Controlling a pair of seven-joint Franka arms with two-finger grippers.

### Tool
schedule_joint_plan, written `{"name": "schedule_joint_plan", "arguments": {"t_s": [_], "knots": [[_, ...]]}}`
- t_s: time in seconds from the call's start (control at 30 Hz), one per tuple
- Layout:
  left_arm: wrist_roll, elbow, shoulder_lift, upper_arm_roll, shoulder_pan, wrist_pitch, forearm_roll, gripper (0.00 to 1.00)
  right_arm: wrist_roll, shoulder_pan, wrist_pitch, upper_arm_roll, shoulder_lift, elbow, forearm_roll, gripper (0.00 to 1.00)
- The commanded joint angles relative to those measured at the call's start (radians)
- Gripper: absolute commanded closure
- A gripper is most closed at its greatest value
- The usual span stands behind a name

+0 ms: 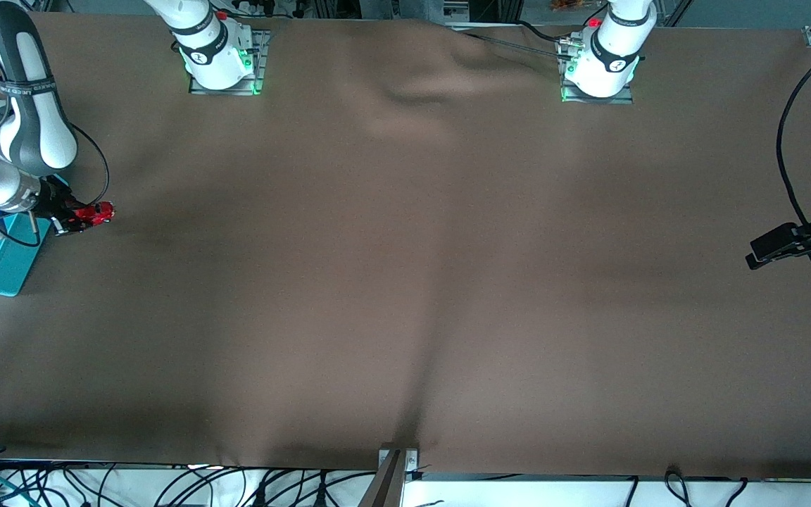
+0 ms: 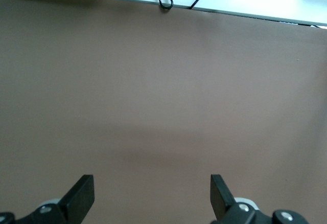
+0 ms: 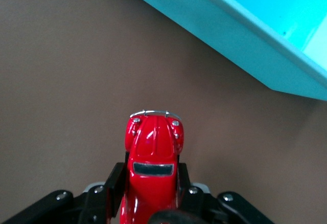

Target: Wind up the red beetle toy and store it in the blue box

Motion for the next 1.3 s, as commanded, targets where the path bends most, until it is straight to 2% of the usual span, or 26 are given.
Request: {"name": "schedule_joint_plan", "arguments": {"t_s": [0.0,0.27,0.7,1.27], "knots": [[0.022,0.028,0.012,0.002,-0.002,-0.016,-0.021,0.0,-0.03,-0.007,-0.07,0.023,-0.007,0.04,-0.04,1.0],[0.022,0.028,0.012,0.002,-0.002,-0.016,-0.021,0.0,-0.171,-0.007,-0.091,0.032,-0.013,0.044,-0.146,1.0],[0.024,0.028,0.012,0.002,0.001,-0.016,-0.021,0.0,-0.417,-0.007,-0.177,0.0,-0.016,0.099,-0.149,1.0],[0.024,0.028,0.012,0.002,0.001,-0.016,-0.021,0.0,-0.699,-0.016,-0.192,-0.087,0.0,0.159,-0.149,1.0]]}}
